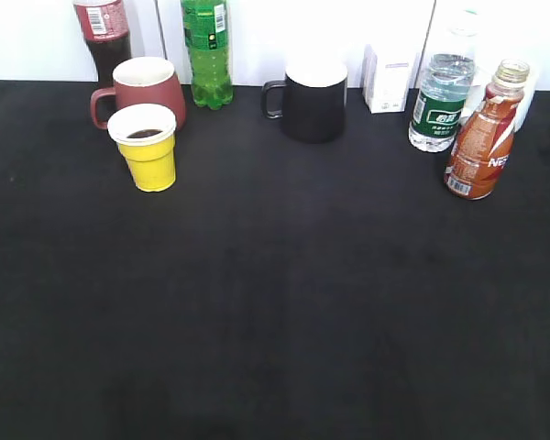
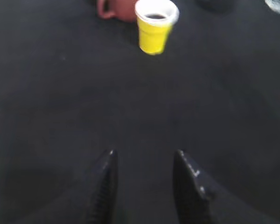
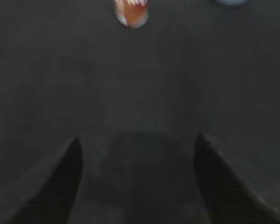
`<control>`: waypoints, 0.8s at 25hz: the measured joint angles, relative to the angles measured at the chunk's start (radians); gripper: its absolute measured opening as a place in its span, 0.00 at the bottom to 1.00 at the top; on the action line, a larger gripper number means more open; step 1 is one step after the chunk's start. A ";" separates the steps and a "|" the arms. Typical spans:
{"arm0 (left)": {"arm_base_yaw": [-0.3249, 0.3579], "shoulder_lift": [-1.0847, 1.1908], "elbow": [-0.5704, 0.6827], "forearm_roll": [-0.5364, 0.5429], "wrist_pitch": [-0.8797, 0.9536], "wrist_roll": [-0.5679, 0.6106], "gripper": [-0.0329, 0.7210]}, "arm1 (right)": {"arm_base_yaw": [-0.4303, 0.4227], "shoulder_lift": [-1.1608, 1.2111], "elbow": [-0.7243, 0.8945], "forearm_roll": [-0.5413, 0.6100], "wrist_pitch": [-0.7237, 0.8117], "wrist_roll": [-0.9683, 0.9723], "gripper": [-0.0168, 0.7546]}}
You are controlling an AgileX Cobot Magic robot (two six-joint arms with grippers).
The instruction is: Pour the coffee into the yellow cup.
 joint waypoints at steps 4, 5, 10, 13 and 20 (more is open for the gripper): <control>0.000 -0.125 0.109 -0.003 0.028 0.012 0.45 | 0.000 -0.010 0.041 -0.018 -0.010 0.000 0.77; 0.000 -0.125 0.110 -0.003 0.027 0.012 0.45 | 0.000 -0.010 0.041 -0.018 -0.013 0.000 0.77; 0.000 -0.125 0.110 -0.004 0.027 0.012 0.45 | 0.000 -0.010 0.041 0.009 -0.013 0.000 0.77; 0.000 -0.125 0.110 -0.004 0.027 0.013 0.45 | 0.000 -0.010 0.041 0.019 -0.016 0.000 0.77; 0.174 -0.125 0.110 -0.004 0.027 0.013 0.45 | 0.000 -0.042 0.041 0.026 -0.021 0.000 0.77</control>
